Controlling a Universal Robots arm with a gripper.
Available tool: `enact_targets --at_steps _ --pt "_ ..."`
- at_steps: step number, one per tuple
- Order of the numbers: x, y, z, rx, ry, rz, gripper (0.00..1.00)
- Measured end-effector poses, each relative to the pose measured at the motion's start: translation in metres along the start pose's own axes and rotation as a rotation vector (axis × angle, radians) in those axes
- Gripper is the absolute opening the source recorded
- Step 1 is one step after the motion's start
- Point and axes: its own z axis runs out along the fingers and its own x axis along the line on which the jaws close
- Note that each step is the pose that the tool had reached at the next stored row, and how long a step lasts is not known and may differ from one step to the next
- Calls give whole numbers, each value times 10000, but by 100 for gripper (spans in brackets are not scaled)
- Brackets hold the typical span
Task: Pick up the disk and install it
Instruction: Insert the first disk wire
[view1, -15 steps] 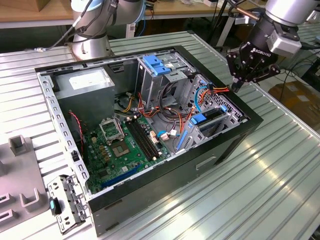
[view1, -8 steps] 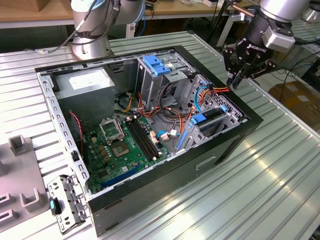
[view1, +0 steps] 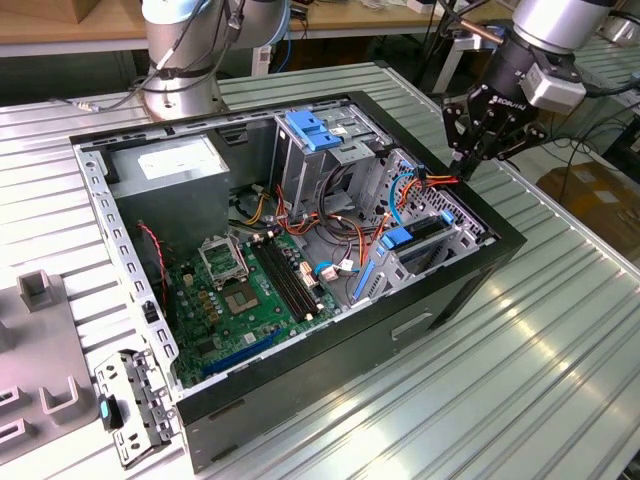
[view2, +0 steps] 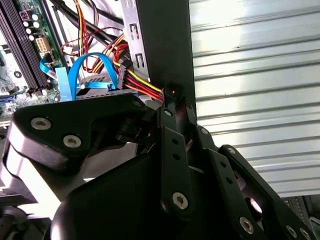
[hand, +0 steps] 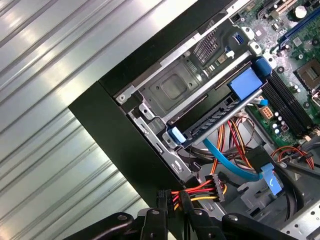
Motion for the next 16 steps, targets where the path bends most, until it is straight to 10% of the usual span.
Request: enact_targets --at_steps 12,16 --pt "0 1 -43 14 33 -201 24" --pt "4 4 -40 -87 125 -223 24"
